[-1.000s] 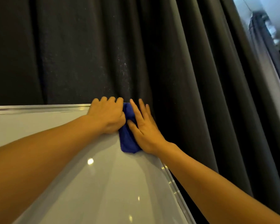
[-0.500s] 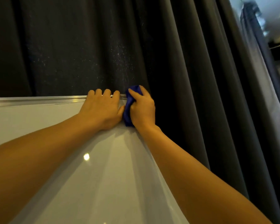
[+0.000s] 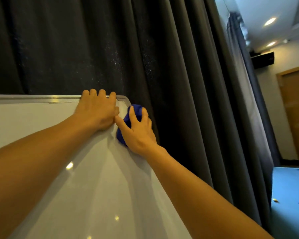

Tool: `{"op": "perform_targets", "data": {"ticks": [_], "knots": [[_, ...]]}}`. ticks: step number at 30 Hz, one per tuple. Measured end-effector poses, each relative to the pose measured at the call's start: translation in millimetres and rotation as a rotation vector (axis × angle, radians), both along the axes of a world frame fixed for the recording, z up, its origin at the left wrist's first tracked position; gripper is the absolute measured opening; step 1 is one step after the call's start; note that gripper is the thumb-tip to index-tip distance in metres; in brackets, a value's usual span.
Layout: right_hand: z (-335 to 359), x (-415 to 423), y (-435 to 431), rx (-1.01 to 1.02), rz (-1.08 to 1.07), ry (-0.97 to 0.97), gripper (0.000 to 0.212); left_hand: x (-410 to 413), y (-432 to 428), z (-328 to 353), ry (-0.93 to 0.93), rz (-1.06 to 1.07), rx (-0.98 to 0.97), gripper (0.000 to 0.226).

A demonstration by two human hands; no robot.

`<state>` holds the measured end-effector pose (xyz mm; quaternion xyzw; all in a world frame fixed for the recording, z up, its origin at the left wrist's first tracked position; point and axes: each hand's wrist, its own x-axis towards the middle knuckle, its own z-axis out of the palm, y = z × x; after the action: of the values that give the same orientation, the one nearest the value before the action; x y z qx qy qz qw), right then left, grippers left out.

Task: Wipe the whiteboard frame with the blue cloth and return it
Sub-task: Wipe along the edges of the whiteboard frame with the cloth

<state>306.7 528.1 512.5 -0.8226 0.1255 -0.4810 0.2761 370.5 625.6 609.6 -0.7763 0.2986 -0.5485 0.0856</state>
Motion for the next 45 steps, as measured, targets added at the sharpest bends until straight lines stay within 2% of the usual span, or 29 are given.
{"op": "perform_targets", "data": {"ticks": [2,6,10,13,16,18,23,24,27,29,31,33,35,37,38,40,42,43,45], "knots": [[-27.2,-8.7,-5.4,-0.03,0.024,-0.022,0.079,3.3,3.0,-3.9,0.012,-0.016,-0.005,0.065],[-141.5,-54.8,-0.4,-0.079,-0.055,0.06,0.076,7.2,13.2,-12.5,0.022,-0.036,0.047,0.077],[-160.3,-75.0,-16.7,-0.107,-0.092,0.197,0.074,-0.1,12.0,-7.5,-0.054,-0.095,0.11,0.091],[-169.8,-82.3,-5.4,-0.057,-0.149,0.184,0.078,-33.1,-18.5,-62.1,-0.059,-0.327,0.372,0.075],[-219.8,-101.3,14.0,0.028,-0.176,0.16,0.076,-66.1,-48.4,-142.7,0.02,-0.364,0.682,0.058],[-264.1,-119.7,22.4,0.082,-0.201,0.197,0.075,-78.5,-58.1,-178.4,0.091,-0.337,0.753,0.056],[-372.7,-163.6,48.1,0.265,-0.297,0.236,0.08,-99.1,-67.7,-228.6,0.079,-0.275,0.752,0.056],[-394.9,-170.8,52.5,0.362,-0.344,0.234,0.078,-102.8,-67.7,-235.8,0.084,-0.294,0.739,0.055],[-444.8,-189.3,47.8,0.841,-0.489,0.14,0.07,-109.1,-67.4,-247.6,0.093,-0.313,0.707,0.055],[-444.0,-189.3,42.9,1.032,-0.528,0.123,0.063,-113.6,-66.4,-257.5,0.101,-0.297,0.694,0.055],[-415.9,-174.0,40.9,1.047,-0.457,-0.056,0.065,-118.0,-67.7,-266.4,0.103,-0.284,0.691,0.056],[-375.9,-153.3,43.6,0.875,-0.327,-0.176,0.069,-120.3,-69.6,-273.4,0.12,-0.277,0.685,0.056],[-361.9,-139.0,46.4,0.617,-0.256,-0.181,0.069,-119.7,-71.1,-278.5,0.118,-0.289,0.661,0.056],[-383.6,-144.9,40.0,0.5,-0.299,-0.143,0.067,-115.9,-70.3,-279.0,0.112,-0.3,0.655,0.057],[-406.4,-154.2,35.4,0.544,-0.353,-0.139,0.065,-113.3,-69.8,-279.3,0.111,-0.309,0.66,0.057],[-458.1,-181.8,20.5,0.813,-0.519,-0.102,0.056,-109.1,-70.6,-278.9,0.12,-0.336,0.655,0.059],[-491.0,-207.1,8.2,1.087,-0.583,-0.011,0.046,-108.3,-71.2,-279.2,0.137,-0.331,0.642,0.059],[-494.2,-212.0,6.8,1.144,-0.581,0.0,0.044,-109.2,-72.5,-280.1,0.132,-0.332,0.639,0.06],[-474.7,-200.6,6.7,1.068,-0.526,-0.029,0.044,-110.4,-75.6,-279.7,0.108,-0.331,0.633,0.061]]}}
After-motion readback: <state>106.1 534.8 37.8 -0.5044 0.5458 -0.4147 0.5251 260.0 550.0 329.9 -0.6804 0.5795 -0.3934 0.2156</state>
